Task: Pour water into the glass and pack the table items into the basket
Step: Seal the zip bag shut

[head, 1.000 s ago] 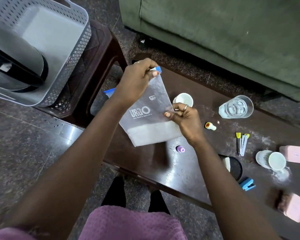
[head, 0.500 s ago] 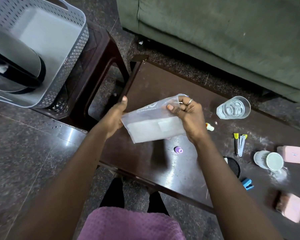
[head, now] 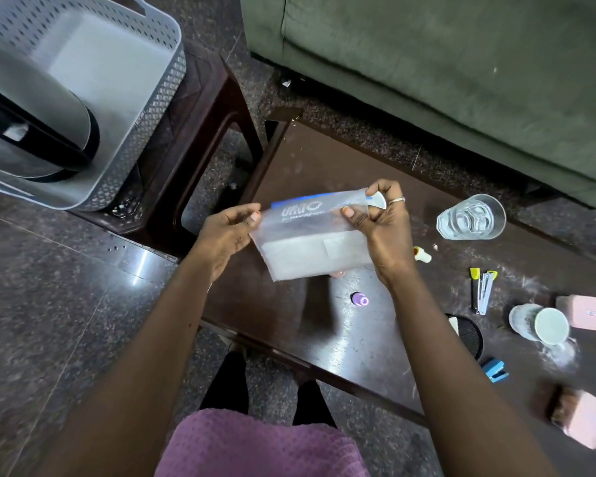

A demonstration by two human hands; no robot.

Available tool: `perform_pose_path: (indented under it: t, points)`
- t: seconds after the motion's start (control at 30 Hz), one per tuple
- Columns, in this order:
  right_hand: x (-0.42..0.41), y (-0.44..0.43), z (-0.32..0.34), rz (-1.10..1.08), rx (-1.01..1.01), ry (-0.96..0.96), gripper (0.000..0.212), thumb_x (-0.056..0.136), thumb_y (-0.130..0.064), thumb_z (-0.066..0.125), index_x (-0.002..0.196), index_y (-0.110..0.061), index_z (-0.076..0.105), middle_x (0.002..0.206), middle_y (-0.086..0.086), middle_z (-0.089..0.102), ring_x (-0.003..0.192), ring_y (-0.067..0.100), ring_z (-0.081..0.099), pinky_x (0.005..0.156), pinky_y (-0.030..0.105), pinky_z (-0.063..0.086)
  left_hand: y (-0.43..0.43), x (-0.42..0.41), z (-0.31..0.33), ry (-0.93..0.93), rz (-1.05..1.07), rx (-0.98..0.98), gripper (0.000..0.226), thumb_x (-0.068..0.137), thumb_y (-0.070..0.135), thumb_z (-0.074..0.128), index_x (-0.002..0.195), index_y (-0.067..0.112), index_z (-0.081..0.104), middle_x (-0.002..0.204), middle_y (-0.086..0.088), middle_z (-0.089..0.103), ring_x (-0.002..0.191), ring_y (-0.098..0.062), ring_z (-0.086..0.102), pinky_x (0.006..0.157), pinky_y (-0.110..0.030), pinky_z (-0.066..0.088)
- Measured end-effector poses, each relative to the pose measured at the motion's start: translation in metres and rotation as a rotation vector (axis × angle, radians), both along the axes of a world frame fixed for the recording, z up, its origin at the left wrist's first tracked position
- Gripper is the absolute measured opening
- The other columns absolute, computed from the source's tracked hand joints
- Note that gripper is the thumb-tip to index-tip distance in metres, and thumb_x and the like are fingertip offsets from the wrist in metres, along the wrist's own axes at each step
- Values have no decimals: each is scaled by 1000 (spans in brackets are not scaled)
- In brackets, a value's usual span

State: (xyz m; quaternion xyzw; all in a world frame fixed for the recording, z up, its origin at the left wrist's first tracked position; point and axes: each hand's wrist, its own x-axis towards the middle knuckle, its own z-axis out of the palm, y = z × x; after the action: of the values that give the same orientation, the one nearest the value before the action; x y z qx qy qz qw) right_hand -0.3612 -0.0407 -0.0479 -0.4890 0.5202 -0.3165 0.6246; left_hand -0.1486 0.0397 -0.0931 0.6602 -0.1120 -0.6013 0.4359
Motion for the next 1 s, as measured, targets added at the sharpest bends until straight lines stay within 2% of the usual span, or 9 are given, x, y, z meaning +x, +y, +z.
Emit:
perform_pose_path:
  t: [0.2, 0.33, 0.43, 0.5, 0.6, 0.73, 0.8, 0.87, 1.0]
  points:
    - [5, -4, -8, -73, -45, 63, 47, 84, 4, 62, 107, -36, 51, 58, -8, 68, 65, 4, 65, 74, 20, 48, -1, 12, 6, -210, -139, -153, 45, 70, -13, 68, 112, 2, 61, 84, -2, 65, 68, -1, 62, 69, -10, 53]
    - [12, -9, -13, -58, -87, 224, 29, 85, -1, 60, 75, -28, 60, 69, -8, 58, 64, 3, 51, 68, 22, 41, -9, 14, 9, -356, -129, -180, 17, 81, -2, 64, 98, 0, 65, 78, -3, 56, 57, 4, 54, 56, -6, 44]
    - [20, -14, -16, -86, -114, 333, 26, 84, -10, 65, 71, -32, 61, 87, -7, 47, 85, 8, 48, 84, 26, 42, -18, 16, 11, -341, -48, -191, 5, 90, 6, 56, 94, 8, 60, 83, -4, 54, 68, -3, 52, 64, -14, 43]
    - [23, -19, -18, -92, -101, 338, 20, 83, -13, 68, 72, -29, 61, 96, -3, 44, 97, 12, 47, 93, 27, 39, -24, 16, 10, -308, -18, -201, 11, 97, 14, 46, 91, 13, 55, 80, 1, 55, 71, -5, 50, 65, -18, 42]
    - [29, -27, -23, -47, -60, 318, 22, 89, -19, 61, 69, -23, 51, 87, 4, 52, 83, 14, 49, 78, 33, 40, -34, 15, -3, -443, -55, -165, 20, 100, 30, 35, 87, 19, 45, 78, 5, 53, 70, -10, 49, 65, -30, 41]
    - [36, -34, -33, -96, -13, 337, 22, 89, -29, 61, 96, -17, 44, 80, 13, 55, 72, 14, 50, 69, 31, 42, -50, 11, -18, -701, 12, -91, 23, 99, 37, 34, 89, 18, 42, 78, 2, 53, 70, -16, 49, 65, -31, 36]
    - [38, -36, -40, -35, 73, 306, 45, 84, -27, 67, 120, -22, 40, 91, 12, 65, 78, 15, 61, 73, 30, 49, -58, 10, -26, -764, 89, 23, 27, 99, 37, 33, 96, 14, 46, 92, -10, 60, 79, -24, 52, 67, -31, 33]
    - [39, -37, -48, 54, 115, 311, 65, 81, -15, 70, 133, -25, 34, 108, 11, 66, 94, 22, 64, 83, 38, 54, -66, 10, -36, -759, 137, 159, 33, 99, 37, 31, 107, 9, 48, 109, -19, 61, 92, -31, 55, 70, -32, 35]
    - [48, -46, -64, 46, 86, 471, 58, 81, -4, 64, 132, -22, 43, 125, 8, 58, 113, 26, 56, 94, 50, 49, -76, 2, -53, -644, 192, 307, 36, 101, 29, 31, 119, 1, 45, 124, -24, 55, 111, -37, 53, 75, -30, 34]
